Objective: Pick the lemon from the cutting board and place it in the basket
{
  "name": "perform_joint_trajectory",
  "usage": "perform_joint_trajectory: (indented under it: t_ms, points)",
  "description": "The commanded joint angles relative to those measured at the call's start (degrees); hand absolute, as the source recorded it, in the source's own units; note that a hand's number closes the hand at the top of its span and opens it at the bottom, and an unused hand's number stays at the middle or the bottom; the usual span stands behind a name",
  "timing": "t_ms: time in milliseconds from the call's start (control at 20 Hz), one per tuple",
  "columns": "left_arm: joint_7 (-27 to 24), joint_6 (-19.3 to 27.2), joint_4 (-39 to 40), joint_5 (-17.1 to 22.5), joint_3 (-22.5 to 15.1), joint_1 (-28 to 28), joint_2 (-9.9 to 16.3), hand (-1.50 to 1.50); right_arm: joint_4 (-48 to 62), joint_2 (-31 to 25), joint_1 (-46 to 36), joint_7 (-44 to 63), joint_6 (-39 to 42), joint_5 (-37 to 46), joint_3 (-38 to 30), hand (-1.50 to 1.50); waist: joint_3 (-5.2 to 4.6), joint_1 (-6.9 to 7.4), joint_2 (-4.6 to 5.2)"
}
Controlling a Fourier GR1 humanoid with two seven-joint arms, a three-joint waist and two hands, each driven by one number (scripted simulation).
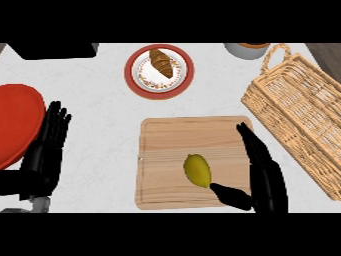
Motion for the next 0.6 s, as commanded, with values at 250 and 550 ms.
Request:
perform_joint_trajectory:
  t_ms: [250,550]
  points:
    - [0.14,-1.01,0.35,0.27,0.38,-0.1,0.33,0.0,-16.3,-4.6,-3.26,27.15,29.33,4.2,4.5,-1.5,0.24,1.63,0.38]
    - [1.57,-1.76,-0.46,0.24,-0.69,-1.81,-0.63,0.0,-25.67,4.29,-13.05,47.81,46.53,1.31,4.91,-1.5,0.7,3.4,1.05]
